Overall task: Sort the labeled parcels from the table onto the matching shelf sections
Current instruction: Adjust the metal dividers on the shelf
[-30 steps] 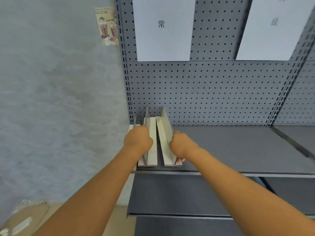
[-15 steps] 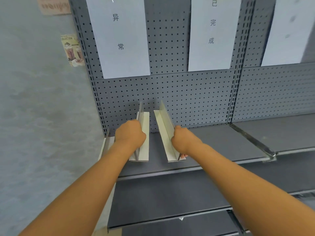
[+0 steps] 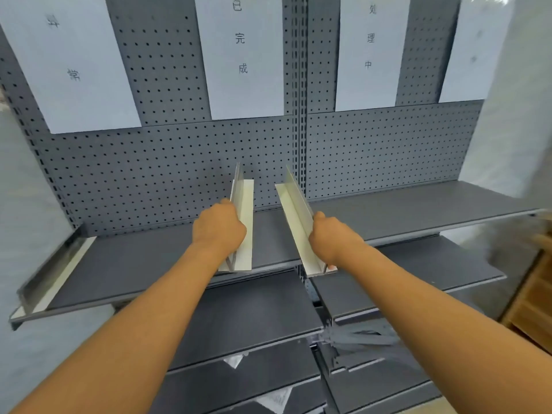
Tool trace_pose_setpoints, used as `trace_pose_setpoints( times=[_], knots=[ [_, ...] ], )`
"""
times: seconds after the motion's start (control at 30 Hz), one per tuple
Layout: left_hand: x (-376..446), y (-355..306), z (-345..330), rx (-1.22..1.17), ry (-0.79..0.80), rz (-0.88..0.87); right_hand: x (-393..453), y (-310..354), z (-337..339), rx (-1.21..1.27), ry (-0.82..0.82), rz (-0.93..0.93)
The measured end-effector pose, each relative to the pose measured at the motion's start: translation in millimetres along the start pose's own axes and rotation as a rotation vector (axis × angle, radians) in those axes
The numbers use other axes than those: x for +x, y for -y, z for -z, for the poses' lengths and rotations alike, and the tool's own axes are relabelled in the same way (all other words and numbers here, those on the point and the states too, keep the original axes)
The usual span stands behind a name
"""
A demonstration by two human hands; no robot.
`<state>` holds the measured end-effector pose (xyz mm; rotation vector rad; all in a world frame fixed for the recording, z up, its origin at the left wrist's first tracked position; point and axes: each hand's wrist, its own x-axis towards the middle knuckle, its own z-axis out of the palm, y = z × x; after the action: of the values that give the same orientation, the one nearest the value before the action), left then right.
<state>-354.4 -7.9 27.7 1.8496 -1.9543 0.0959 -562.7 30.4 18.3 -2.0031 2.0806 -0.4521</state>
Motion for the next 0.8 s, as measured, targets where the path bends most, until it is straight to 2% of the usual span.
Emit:
trace_pose_setpoints(
  times=[0.37,0.5,0.8],
  knots=[
    [45,-138,-54,-0.020,0.057,-0.090,26,-143,50,0.009,-0.042,-0.107],
    [72,-168,-84,-0.035,0.071,-0.100,54,-181,57,-0.005,-0.040,-0.127],
    [103,-204,-132,-0.062,0.125,0.015,105,-249,77,0.030,0.006,-0.128]
  ],
)
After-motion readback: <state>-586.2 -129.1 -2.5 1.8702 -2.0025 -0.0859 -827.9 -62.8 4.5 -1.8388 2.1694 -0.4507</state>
